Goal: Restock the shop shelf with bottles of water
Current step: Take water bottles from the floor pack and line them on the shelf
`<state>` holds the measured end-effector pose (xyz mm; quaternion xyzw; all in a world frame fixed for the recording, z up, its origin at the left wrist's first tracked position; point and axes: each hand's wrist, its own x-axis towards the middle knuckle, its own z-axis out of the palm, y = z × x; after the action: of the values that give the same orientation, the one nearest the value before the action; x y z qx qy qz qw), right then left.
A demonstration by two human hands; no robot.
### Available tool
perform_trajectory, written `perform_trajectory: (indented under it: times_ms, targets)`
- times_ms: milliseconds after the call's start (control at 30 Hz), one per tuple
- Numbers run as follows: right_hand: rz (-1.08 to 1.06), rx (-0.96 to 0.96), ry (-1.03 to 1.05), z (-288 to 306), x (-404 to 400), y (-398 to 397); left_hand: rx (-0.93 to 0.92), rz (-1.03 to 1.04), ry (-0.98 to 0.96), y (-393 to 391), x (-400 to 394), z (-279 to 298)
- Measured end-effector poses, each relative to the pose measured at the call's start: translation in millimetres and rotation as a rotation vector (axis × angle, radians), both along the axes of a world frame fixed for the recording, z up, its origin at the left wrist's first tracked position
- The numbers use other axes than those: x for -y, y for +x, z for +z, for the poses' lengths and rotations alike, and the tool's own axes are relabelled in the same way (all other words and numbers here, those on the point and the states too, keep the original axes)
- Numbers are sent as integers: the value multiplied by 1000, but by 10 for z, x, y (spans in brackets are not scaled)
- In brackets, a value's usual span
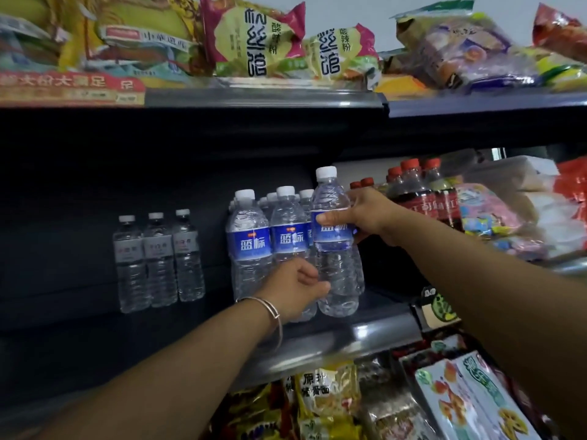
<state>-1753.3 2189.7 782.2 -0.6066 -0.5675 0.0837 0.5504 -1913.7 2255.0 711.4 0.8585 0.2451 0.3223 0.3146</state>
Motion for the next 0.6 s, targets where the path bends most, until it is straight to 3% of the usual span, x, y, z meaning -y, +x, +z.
perform_trajectory:
  times_ms: [367,600]
  targets:
    - [11,-34,-27,-119,-469,329,-7,-12,-141,247,-238,-31]
    - [67,-29,-218,-308,-483,380,3,-11,-159,231,-236,-30]
